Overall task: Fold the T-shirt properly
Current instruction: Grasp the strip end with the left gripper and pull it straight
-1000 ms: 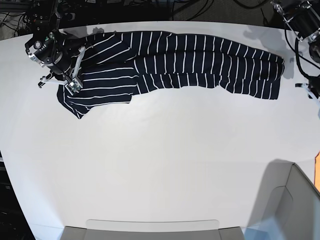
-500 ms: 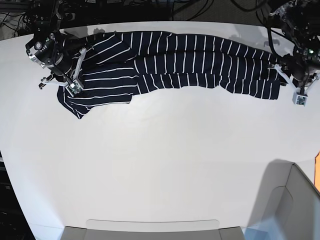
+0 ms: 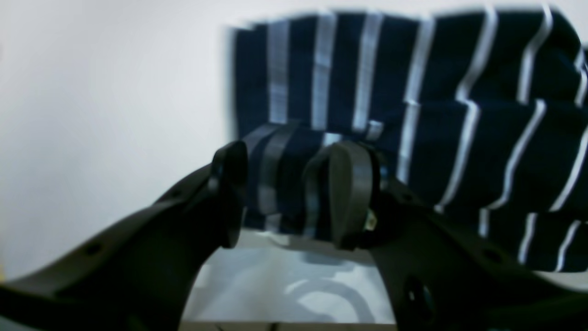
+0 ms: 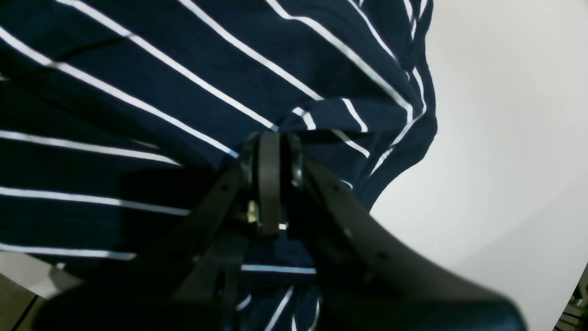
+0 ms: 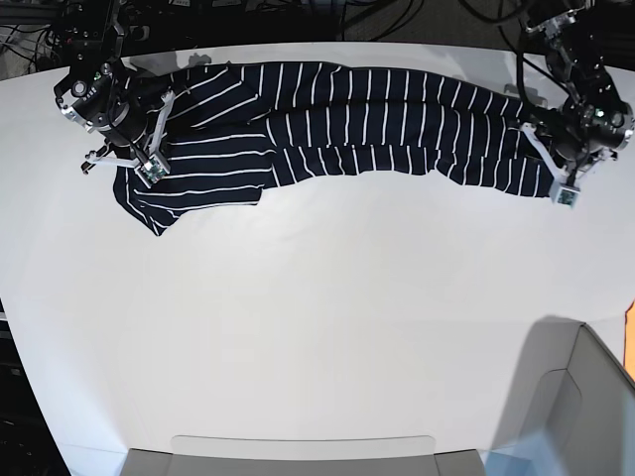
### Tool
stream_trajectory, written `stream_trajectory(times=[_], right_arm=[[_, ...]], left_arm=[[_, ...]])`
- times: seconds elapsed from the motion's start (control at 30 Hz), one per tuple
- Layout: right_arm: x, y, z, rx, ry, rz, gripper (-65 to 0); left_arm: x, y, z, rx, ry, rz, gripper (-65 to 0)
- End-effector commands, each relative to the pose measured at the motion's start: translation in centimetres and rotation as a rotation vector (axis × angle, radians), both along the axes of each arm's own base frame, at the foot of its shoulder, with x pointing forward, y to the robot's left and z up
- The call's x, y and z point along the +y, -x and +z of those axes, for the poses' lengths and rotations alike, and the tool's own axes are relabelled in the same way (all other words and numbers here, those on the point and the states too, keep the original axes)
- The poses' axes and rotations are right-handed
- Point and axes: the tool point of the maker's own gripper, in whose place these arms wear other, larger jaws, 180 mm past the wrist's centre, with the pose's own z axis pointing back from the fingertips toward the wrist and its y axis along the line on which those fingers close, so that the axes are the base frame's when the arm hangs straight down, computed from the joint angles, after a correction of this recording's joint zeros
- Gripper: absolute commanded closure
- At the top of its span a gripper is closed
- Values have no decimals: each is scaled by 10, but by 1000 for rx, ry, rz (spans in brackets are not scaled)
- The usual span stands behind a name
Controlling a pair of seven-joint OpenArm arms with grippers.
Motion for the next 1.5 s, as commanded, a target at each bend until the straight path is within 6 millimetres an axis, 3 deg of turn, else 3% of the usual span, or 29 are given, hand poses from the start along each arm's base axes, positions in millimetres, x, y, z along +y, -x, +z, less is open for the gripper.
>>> stream_trajectory(times=[0.0,0.1,0.23,0.5,0.6,0.73,0.8,1.0,1.2,1.33,1.47], right_arm=[[0,-5,8,-35,-8,2,0],[-3,0,5,-21,3,0,0],[-10,0,3,-14,60,-5,0],[-11,-3,3,-18,100,-28,0],[-11,-3,3,-20,99,-30,0],[-8,-5,4,-25,88,-36,0],[-8,-5,3,-25,87,-34,0],[-7,-5,3,-25,86,-35,0],[-9,-5,3,-24,90,-35,0],[-8,-5,3,-24,87,-34,0],[-8,-5,3,-24,87,-34,0]], left_arm=[[18,-7,9,-9,-38,12,-300],[32,-10,4,14,-32,34,-300],[46,-1,-12,77,-12,66,-300],[50,-4,-14,79,-5,76,-294],[59,2,-15,112,-57,87,-229],[51,-1,-24,93,-71,79,-147],[44,-6,-28,106,-102,29,-166],[44,1,-31,127,-134,44,-320],[53,11,-25,232,-194,15,-352],[49,-8,-14,210,-238,-58,-352],[50,-13,-7,183,-247,-55,-353]])
